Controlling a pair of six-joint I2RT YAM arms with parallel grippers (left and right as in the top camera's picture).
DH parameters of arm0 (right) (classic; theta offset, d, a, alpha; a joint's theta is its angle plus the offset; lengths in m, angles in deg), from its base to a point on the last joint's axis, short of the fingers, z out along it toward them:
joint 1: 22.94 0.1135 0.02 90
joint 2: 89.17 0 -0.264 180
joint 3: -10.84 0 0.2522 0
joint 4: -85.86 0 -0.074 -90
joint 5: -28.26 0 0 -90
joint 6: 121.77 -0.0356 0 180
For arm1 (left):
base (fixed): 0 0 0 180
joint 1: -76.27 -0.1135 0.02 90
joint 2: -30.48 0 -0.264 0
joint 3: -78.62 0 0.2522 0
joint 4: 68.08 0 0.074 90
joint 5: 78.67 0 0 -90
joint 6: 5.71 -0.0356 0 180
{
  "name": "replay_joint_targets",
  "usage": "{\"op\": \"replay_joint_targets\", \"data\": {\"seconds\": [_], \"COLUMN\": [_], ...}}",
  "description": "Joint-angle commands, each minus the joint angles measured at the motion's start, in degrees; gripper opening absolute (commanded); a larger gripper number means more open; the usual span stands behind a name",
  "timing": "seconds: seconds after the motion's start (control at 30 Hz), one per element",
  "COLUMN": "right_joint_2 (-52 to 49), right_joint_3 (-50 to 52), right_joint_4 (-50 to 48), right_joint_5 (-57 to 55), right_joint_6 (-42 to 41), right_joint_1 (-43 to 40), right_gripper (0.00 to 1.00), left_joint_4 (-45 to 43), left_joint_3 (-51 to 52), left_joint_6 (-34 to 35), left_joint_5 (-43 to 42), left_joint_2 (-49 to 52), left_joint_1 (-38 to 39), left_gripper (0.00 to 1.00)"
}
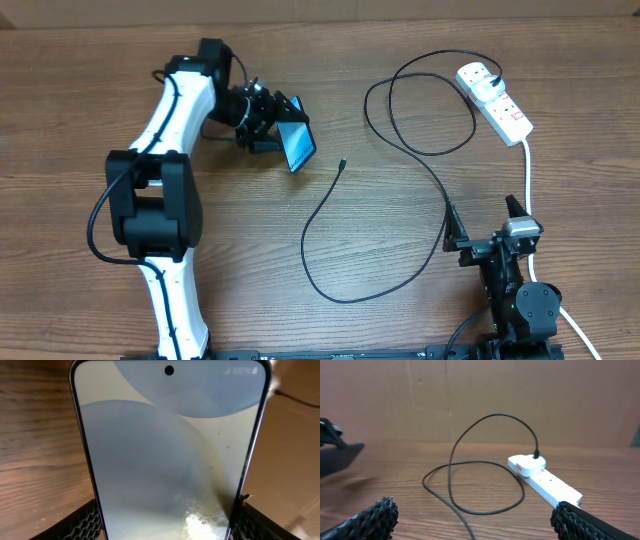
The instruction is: Plug charger to phone and switch on socket
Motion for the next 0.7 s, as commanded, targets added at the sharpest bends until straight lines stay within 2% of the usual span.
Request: {"op": "replay_joint_targets", "data": {"seconds": [0.0, 0.23, 0.3, 0.47, 0.53, 0.6, 0.67], "right_joint_2": [0.31, 0.31, 0.31, 0.31, 0.31, 0.31, 0.31], "right_joint_3": [0.59, 0.59, 0.59, 0.59, 0.59, 0.57, -0.42], "right_joint_4": [-0.35, -0.50, -3.72, -8.24, -13.14, -22.29, -28.39], "right_joint_5": [-2.34, -2.43, -2.60, 7.08, 11.21, 17.42, 22.67], "right_joint_6": [0.24, 0.31, 0.22, -3.23, -5.77, -9.25, -9.49], "right_joint_1": [-0.17, -0.17, -0.17, -0.07, -0.07, -0.07, -0.07], "right_gripper": [1.00, 1.00, 1.00, 1.00, 1.00, 1.00, 1.00], "left_joint_4": [-0.04, -0.04, -0.07, -0.50, -0.50, -0.50, -0.57], "left_joint_3": [-1.81, -1.81, -1.81, -1.81, -1.81, -1.81, -1.81], "left_joint_6": [0.92, 1.46, 1.81, 3.91, 4.72, 5.77, 7.30], "left_joint_5": [-11.43, -20.26, -22.99, -27.82, -28.63, -29.68, -31.08], "left_joint_2": [0.57, 0.57, 0.57, 0.57, 0.57, 0.57, 0.57], "left_joint_1": [-1.40, -2.73, -2.86, -2.97, -2.99, -2.99, -2.99], "left_gripper": [0.69, 0.69, 0.69, 0.70, 0.70, 0.70, 0.70]}}
